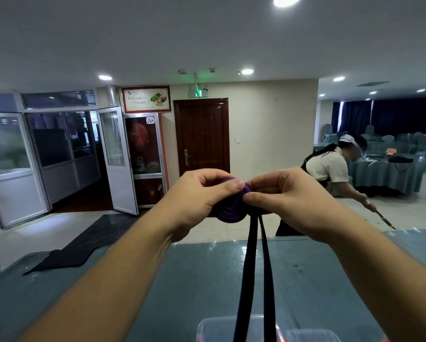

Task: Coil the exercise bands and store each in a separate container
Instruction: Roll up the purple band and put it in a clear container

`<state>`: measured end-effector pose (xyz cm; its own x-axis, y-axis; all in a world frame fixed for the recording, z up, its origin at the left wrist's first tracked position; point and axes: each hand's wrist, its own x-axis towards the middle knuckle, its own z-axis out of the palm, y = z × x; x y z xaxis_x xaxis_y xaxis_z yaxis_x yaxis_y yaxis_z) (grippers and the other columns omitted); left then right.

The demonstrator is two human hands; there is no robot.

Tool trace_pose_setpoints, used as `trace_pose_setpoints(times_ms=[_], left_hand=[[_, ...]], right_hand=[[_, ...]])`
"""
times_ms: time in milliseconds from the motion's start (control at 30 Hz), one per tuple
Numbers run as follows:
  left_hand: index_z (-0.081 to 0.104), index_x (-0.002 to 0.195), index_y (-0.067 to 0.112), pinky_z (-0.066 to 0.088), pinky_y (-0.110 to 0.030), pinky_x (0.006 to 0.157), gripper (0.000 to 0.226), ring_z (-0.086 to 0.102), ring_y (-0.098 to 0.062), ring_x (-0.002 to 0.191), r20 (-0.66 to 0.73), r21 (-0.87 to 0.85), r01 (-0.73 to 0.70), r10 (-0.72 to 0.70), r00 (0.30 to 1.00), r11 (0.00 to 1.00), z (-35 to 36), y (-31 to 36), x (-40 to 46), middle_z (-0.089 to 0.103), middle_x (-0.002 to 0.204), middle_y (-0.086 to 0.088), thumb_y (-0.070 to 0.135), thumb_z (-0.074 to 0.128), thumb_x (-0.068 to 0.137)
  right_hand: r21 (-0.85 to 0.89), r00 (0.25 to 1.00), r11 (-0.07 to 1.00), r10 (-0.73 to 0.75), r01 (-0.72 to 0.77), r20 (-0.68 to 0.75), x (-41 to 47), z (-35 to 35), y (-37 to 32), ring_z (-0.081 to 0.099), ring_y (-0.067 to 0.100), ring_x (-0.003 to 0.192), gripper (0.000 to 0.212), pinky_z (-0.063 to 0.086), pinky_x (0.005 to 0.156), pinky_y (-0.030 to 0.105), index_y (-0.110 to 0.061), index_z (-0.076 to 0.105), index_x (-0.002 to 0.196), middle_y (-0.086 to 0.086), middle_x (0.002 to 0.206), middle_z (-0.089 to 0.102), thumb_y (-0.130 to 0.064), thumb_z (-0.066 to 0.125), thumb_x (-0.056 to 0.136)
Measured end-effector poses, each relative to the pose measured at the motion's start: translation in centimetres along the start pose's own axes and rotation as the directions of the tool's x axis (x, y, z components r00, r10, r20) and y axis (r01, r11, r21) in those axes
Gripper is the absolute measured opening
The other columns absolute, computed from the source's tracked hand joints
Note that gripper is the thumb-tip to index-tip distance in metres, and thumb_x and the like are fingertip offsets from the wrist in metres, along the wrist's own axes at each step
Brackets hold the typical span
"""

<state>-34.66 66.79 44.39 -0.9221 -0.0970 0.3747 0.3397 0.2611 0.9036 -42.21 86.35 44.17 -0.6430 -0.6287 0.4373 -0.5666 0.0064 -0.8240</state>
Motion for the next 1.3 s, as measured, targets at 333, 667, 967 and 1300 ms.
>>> trace_pose_setpoints(times_ms=[333,667,967,1300], left_hand=[[0.081,0.105,0.02,0.063,-0.034,0.082,0.031,0.076,-0.02,0.095,-0.029,-0.025,-0.021,0.021,0.999,0.999,-0.1,-1.2,0.3,0.08,0.102,-0.008,0.04,0.082,0.082],[0.082,0.104,0.017,0.06,-0.024,0.075,0.033,0.078,-0.02,0.091,-0.075,-0.209,0.011,-0.027,0.997,0.978,-0.5,-2.2,0.0,0.08,0.102,-0.012,0.032,0.081,0.075],[0.08,0.107,0.017,0.064,-0.037,0.085,0.024,0.078,-0.027,0.099,0.108,0.027,0.08,-0.083,0.991,0.996,-1.1,-2.2,0.2,0.08,0.103,-0.011,0.018,0.086,0.083],[0.077,0.108,0.013,0.063,-0.03,0.078,0.023,0.078,-0.024,0.095,-0.03,-0.161,0.048,-0.054,0.998,0.986,0.3,-3.6,1.0,0.08,0.102,-0.011,0.016,0.081,0.086]], right_hand=[[0.049,0.998,0.998,-0.036,0.038,-0.049,0.2,0.0,0.6,0.08,0.021,0.095,0.017,0.063,0.092,0.035,-0.015,0.082,0.106,0.004,0.094,0.083,-0.009,0.078,0.09],[0.218,0.996,0.976,0.027,-0.009,-0.079,-0.2,0.6,2.0,0.077,0.031,0.101,0.021,0.063,0.09,0.032,-0.015,0.079,0.112,0.007,0.1,0.083,-0.009,0.075,0.092],[0.039,0.994,0.997,0.061,-0.065,0.095,-0.2,-1.0,1.8,0.079,0.024,0.098,0.024,0.064,0.088,0.031,-0.017,0.08,0.111,0.006,0.101,0.083,-0.005,0.076,0.091],[0.186,0.99,0.983,0.038,-0.013,-0.132,0.1,0.5,2.5,0.079,0.018,0.086,0.015,0.062,0.074,0.021,-0.018,0.081,0.101,0.006,0.093,0.083,-0.006,0.074,0.093]])
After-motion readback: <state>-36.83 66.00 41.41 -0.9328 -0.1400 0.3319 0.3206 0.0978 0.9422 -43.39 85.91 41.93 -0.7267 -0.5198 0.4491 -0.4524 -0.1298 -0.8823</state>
